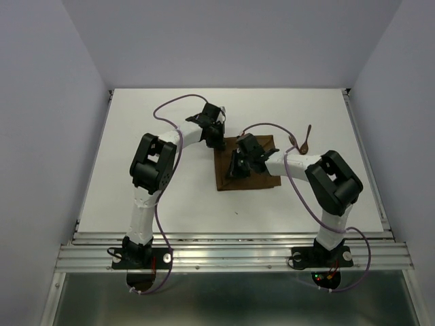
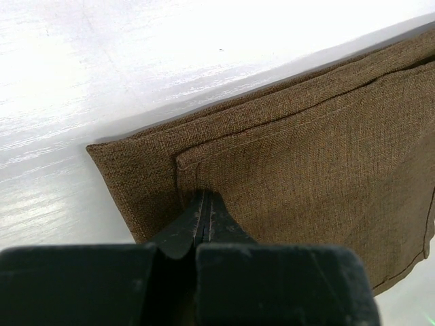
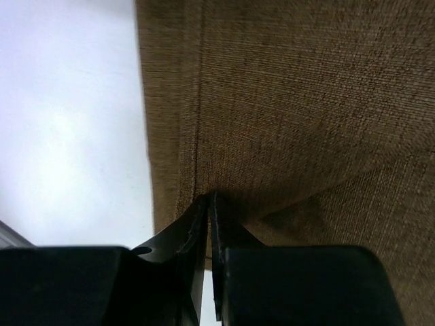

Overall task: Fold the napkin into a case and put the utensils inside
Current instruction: Smooth out the upper triangle-folded napkin at the center of the board.

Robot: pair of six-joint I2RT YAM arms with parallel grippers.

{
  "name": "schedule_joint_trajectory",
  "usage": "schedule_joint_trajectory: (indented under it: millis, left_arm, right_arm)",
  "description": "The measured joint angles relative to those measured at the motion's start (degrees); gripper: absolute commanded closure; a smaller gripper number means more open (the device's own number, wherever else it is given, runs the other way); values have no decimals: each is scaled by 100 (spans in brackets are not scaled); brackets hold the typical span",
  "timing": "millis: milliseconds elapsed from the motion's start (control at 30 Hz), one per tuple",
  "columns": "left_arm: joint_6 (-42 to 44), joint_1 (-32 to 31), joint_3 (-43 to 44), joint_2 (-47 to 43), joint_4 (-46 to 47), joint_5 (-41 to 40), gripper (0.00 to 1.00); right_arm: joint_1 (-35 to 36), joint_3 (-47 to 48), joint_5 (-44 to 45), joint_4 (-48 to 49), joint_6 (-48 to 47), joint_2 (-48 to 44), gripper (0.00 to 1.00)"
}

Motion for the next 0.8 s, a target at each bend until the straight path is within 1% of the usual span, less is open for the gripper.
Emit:
schedule_joint_trajectory:
  millis: [67, 167, 333, 533, 800]
  left_arm:
    - [-2, 0, -4, 0, 9, 20, 100]
    - [-4, 0, -22, 0, 35, 59, 100]
    - [-31, 2, -109, -9, 201, 131, 100]
    - [-31, 2, -116, -9, 243, 164, 100]
    - [-33, 2, -118, -9, 240, 166, 100]
  right_arm:
    - [0, 0, -31, 48, -4, 203, 92]
    - [-13, 0, -22, 138, 37, 326, 91]
    - [122, -111, 210, 109, -2, 136, 90]
    - [254, -267, 275, 37, -13, -251, 90]
    - [417, -369, 188, 221, 59, -107, 91]
